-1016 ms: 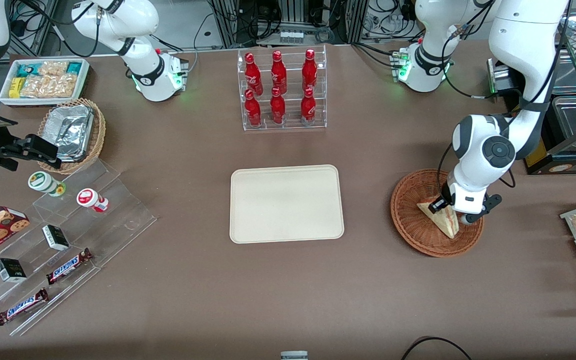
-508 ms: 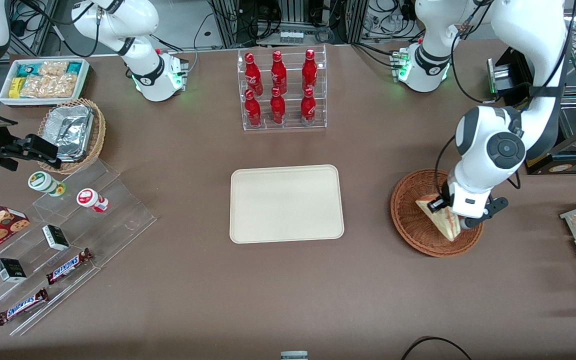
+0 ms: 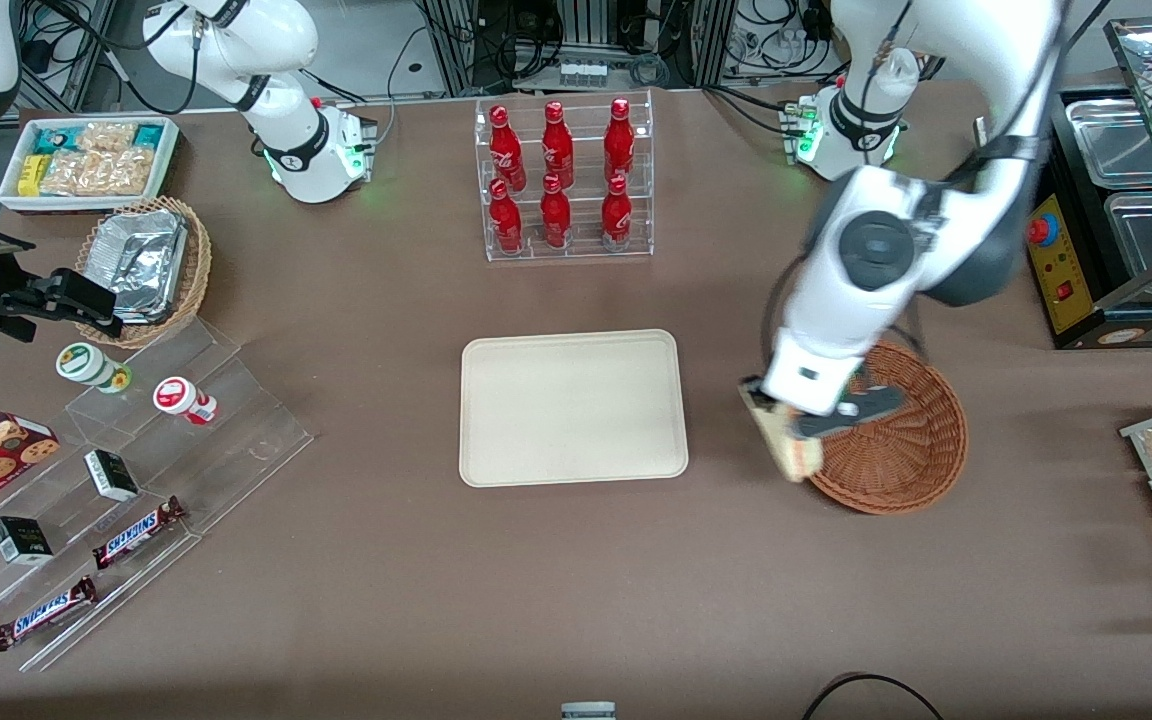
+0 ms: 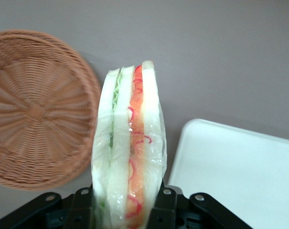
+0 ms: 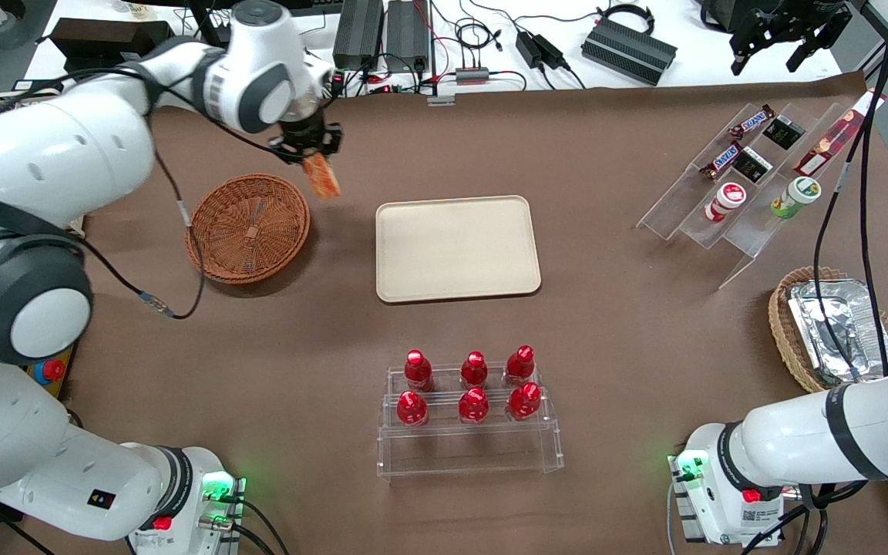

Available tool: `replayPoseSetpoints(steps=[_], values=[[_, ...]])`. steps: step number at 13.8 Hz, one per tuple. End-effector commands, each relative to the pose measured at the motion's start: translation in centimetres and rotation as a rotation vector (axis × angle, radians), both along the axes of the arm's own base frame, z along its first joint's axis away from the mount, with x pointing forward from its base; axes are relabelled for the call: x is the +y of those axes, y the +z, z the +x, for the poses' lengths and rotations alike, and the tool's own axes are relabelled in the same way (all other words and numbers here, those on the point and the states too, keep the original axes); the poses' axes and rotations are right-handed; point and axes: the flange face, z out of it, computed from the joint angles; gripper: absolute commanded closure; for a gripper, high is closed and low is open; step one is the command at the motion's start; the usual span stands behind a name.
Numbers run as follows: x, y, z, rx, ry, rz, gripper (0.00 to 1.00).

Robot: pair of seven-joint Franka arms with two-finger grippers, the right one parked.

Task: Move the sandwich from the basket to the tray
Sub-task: 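Lift the sandwich and carry it toward the cream tray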

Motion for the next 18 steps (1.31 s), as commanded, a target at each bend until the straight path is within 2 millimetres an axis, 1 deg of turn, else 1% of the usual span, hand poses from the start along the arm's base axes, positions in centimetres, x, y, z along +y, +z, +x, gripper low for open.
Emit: replayPoseSetpoints(steps=[1, 3, 4, 5, 7, 9, 10, 12, 14, 15, 17, 18], values=[[-7.4, -1.8, -0.1, 0.0, -0.094, 0.006, 0.62], [-12.0, -4.0, -0.5, 0.008, -0.137, -0.002, 0.62], [-14.5, -5.3, -1.3, 0.014, -0.168, -0.005, 0.62], [-16.1, -6.3, -1.7, 0.017, -0.189, -0.004, 0.62], [-18.0, -9.5, -2.8, 0.045, -0.198, 0.013, 0.63], [-20.5, -12.1, -3.9, 0.033, -0.217, 0.006, 0.63], [-21.4, -13.1, -4.4, 0.029, -0.222, 0.001, 0.63], [-22.8, -14.0, -5.3, 0.018, -0.228, -0.011, 0.63], [-24.0, -15.5, -6.3, 0.027, -0.242, -0.002, 0.63], [-24.2, -16.0, -6.3, 0.031, -0.22, -0.002, 0.63], [-25.1, -17.2, -7.5, 0.042, -0.224, 0.008, 0.63], [-25.2, -17.6, -7.7, 0.046, -0.227, 0.012, 0.63]])
